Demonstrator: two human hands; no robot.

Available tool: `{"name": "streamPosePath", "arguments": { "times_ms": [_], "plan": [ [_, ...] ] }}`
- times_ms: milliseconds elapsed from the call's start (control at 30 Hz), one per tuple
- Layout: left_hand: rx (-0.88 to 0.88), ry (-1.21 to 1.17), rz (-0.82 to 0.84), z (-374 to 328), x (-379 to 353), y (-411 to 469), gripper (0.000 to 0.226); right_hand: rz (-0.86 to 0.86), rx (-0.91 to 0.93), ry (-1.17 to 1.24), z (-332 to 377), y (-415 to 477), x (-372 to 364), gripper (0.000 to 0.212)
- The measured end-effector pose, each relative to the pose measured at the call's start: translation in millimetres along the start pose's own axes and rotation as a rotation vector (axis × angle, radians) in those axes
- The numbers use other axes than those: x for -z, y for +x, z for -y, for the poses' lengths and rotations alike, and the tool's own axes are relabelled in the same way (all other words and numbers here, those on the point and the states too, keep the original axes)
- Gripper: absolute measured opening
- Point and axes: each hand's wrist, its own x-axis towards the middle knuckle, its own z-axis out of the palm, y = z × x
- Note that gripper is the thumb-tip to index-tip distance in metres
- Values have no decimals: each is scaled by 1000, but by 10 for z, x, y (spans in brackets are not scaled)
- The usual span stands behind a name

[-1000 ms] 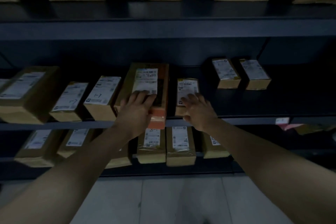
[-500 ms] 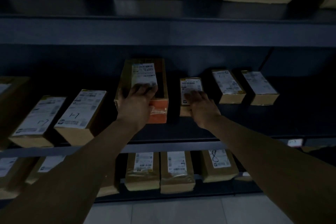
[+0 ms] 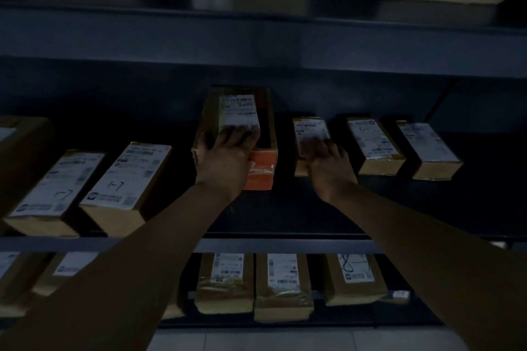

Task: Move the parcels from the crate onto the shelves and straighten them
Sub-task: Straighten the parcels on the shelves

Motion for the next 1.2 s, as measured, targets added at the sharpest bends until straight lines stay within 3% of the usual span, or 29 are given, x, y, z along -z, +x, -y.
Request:
{"name": "streamPosePath", "arguments": {
  "times_ms": [100, 233, 333, 433, 533, 633, 733, 967, 1200],
  "plan": [
    [-14, -28, -13, 8, 70, -37, 62, -101, 36, 26, 149, -87, 79, 65],
    [-6, -30, -164, 302, 225, -234, 52, -393, 118, 145, 405, -187, 316, 45],
    [-49, -38, -239, 669, 317, -488, 41, -464, 193, 229, 817, -291, 617, 42],
    [-46, -54, -269, 1087, 413, -775, 38, -377, 330, 316, 1448, -407, 775, 47],
    [50, -55, -165, 1581, 554, -1063, 42, -290, 392, 313, 2129, -477, 878, 45],
    [120, -63, -35, 2083, 632, -1312, 44, -24, 368, 218, 2629, -455, 918, 56],
    [54, -50, 99, 2421, 622, -1450, 49, 126, 310, 104, 2925, -417, 873, 69],
    [-88, -16, 188, 2736, 334, -1411, 43, 76, 118, 25, 3104, -394, 774, 71],
    [-93, -100, 70, 2789, 84, -1128, 47, -1, 83, 103, 3046, -77, 634, 66]
  ]
}}
